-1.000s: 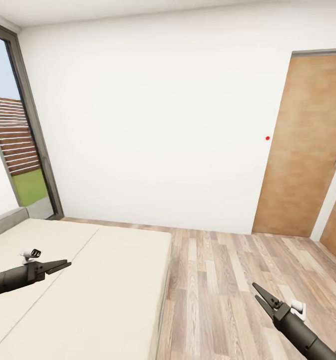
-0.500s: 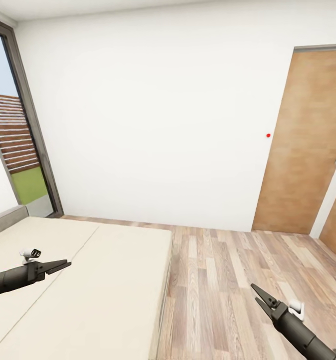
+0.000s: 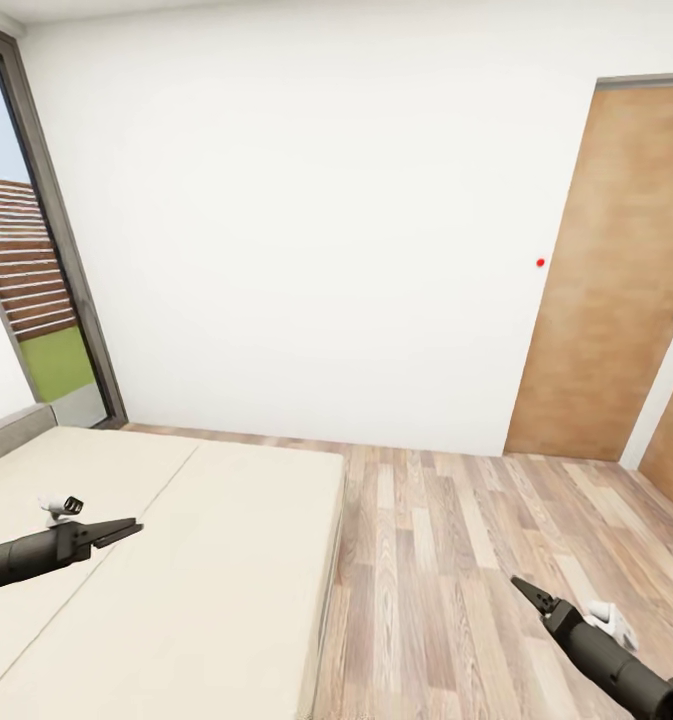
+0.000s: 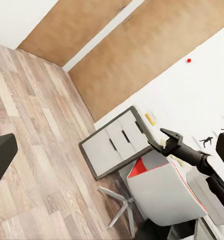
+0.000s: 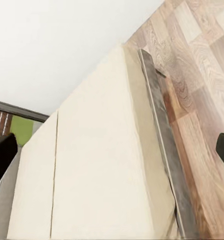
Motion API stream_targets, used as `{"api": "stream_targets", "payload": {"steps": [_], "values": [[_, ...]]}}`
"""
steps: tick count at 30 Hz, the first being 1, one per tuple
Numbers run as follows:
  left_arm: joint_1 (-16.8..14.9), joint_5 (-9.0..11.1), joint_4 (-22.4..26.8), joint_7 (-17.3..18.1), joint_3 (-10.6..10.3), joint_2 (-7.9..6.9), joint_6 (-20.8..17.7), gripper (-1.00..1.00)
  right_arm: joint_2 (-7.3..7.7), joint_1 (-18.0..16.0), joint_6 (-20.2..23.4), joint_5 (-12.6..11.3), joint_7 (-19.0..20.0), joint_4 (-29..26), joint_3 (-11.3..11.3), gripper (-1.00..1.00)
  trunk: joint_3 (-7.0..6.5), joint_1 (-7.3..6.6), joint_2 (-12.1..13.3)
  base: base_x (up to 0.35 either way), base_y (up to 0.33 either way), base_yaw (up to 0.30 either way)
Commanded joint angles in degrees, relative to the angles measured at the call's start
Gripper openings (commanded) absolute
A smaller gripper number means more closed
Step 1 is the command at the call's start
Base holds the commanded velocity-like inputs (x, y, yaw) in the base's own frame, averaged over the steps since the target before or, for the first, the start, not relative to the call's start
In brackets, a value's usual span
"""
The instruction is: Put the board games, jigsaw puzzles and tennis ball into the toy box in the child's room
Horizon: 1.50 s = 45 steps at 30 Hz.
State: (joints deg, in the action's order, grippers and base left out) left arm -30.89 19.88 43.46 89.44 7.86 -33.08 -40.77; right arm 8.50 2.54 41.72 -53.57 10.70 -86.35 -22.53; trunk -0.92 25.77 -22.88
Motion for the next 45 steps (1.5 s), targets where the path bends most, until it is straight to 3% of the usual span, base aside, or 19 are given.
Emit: {"api": "stream_targets", "payload": {"steps": [1,9,15,23,33,45], "values": [[-0.2,0.0,0.0,-1.5,-0.1,0.30,-0.6,1.00,0.01,0.0,1.6,0.1,-2.0,-1.1,-0.1,1.00,0.10,0.02,0.0,0.000,0.000,0.000],[-2.5,0.1,1.9,-11.3,-0.2,2.54,-0.8,1.00,0.05,0.0,5.3,0.5,-6.7,-4.1,0.8,1.00,0.86,0.02,0.0,0.000,0.000,0.000],[-3.0,-0.8,3.4,-14.7,-0.8,4.45,-0.9,1.00,0.03,0.0,5.6,3.9,-8.4,-4.5,1.2,1.00,1.42,0.02,0.0,0.000,0.000,0.000],[-3.1,-2.6,3.5,-15.1,-1.6,4.81,-0.6,1.00,-0.08,0.0,5.4,4.9,-8.6,-4.4,1.0,1.00,2.18,0.02,0.0,0.000,0.000,0.000],[-3.1,-2.9,3.5,-14.9,-1.4,4.37,-0.4,1.00,-0.80,0.1,5.2,4.6,-8.1,-4.4,0.8,1.00,2.60,0.02,0.0,0.000,0.008,-0.019],[-3.1,-2.8,3.5,-14.8,-1.2,4.26,-0.4,1.00,-0.77,0.1,4.5,4.5,-8.1,-3.9,0.8,1.00,3.13,0.02,0.0,0.000,0.160,-0.198]]}}
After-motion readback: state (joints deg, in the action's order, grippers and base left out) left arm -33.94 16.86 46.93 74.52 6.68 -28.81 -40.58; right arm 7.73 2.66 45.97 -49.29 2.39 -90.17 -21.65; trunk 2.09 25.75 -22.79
